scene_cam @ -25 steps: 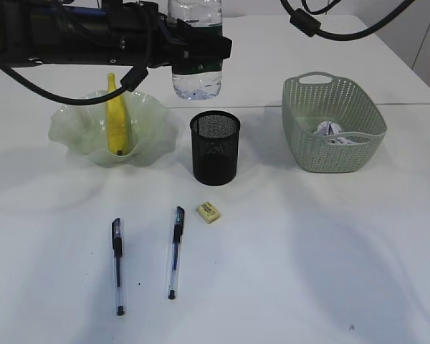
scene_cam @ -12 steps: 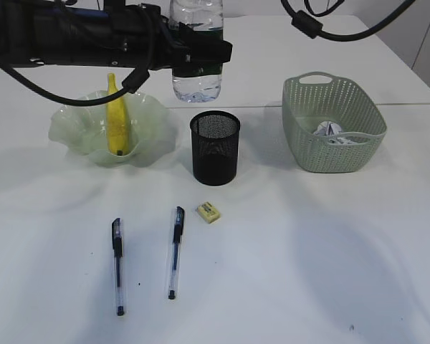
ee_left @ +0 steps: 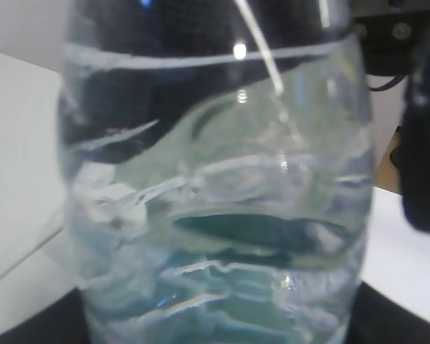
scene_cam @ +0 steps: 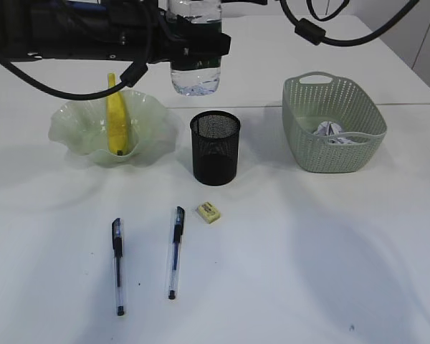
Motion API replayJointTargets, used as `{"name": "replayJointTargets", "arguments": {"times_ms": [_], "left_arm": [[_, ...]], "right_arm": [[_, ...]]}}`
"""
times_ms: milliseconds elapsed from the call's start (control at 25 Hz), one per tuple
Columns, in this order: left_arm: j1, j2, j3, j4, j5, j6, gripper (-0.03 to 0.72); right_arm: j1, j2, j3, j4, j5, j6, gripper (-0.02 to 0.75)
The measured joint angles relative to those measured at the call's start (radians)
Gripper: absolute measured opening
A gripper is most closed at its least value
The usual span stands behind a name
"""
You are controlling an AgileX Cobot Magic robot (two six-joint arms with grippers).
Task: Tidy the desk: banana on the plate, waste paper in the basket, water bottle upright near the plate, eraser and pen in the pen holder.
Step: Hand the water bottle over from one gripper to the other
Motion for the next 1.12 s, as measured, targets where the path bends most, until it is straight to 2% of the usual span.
{"name": "replayJointTargets", "arguments": {"times_ms": [360,840,1120], "left_arm": [[0.015,0.000,0.000,-0.002,0.000,0.000,0.377],[0.064,0.000,-0.002,0.006,0.016,-0.008,0.377],[0.130,0.000,-0.002,0.065,0.043,-0.040,0.377]], "right_arm": [[0.000,0.000,0.000,-0.078,-0.012,0.028,0.591],[0.001,0.000,0.000,-0.091,-0.162,0.035,0.591],[-0.001,0.000,0.000,-0.222,-0.265,0.035,0.591]]}}
